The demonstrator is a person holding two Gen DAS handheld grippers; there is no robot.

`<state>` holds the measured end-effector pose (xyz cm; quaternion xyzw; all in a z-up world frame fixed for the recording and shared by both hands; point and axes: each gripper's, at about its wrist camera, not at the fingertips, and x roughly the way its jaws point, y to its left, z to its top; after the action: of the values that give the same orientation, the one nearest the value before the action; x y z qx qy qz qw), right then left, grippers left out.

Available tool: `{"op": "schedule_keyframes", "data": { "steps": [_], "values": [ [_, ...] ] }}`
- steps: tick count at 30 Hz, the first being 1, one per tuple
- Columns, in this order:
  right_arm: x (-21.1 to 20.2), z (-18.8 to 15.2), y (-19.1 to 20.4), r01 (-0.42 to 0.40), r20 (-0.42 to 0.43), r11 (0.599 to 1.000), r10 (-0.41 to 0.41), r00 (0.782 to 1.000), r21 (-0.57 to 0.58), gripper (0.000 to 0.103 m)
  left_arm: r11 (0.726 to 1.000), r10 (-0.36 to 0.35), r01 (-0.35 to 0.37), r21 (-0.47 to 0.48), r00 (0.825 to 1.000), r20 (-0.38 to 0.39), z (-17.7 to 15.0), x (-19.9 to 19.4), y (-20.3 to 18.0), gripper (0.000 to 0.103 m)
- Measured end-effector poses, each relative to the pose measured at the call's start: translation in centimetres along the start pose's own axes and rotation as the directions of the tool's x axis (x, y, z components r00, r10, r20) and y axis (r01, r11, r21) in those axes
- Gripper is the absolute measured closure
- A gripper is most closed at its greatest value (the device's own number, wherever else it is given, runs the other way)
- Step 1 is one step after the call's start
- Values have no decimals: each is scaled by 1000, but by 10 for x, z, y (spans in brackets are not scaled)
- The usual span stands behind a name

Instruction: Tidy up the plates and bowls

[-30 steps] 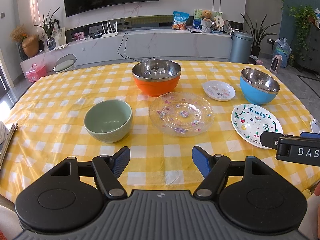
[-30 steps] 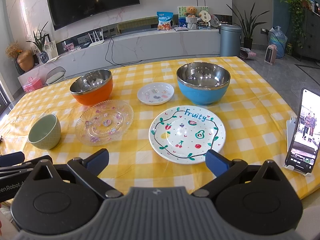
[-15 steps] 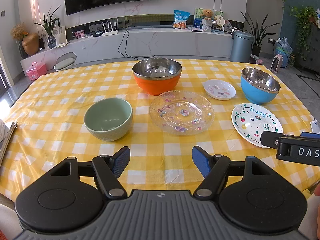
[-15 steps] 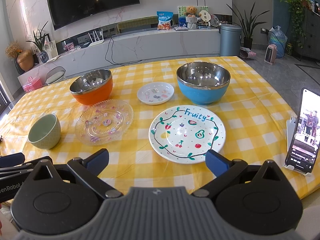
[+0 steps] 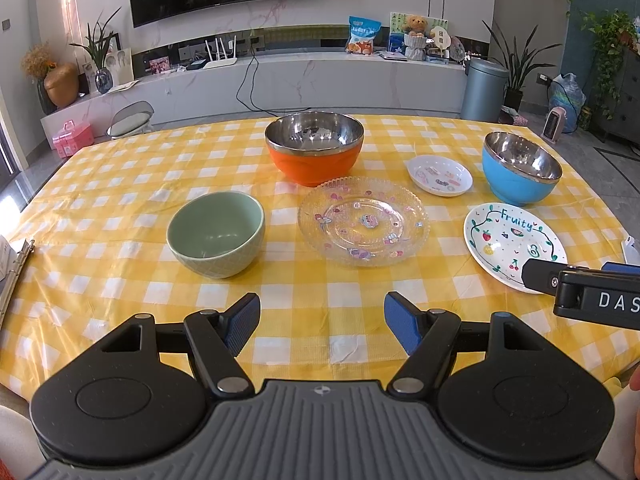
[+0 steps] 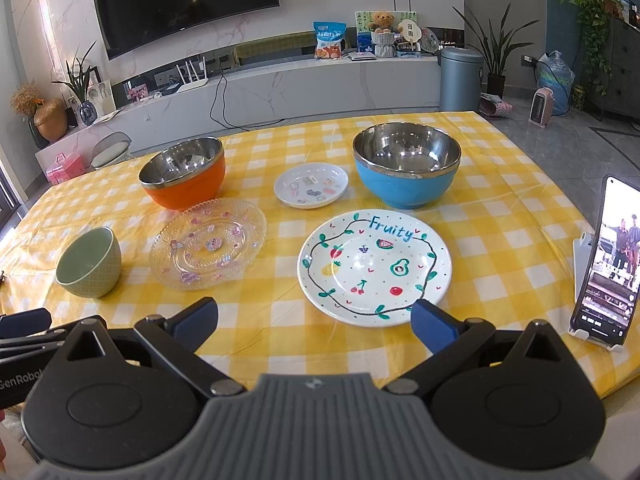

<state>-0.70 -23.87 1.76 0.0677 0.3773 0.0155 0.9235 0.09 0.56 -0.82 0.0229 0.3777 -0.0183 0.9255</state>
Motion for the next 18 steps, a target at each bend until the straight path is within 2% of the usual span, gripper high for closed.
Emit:
{"op": "schedule_keyframes", "data": {
  "steps": [18],
  "values": [
    [1,0,-1,1,-2,1000,-1,1000,0,2,1000,-2,2,-3,1000,-4,0,1,1,19]
  ]
}}
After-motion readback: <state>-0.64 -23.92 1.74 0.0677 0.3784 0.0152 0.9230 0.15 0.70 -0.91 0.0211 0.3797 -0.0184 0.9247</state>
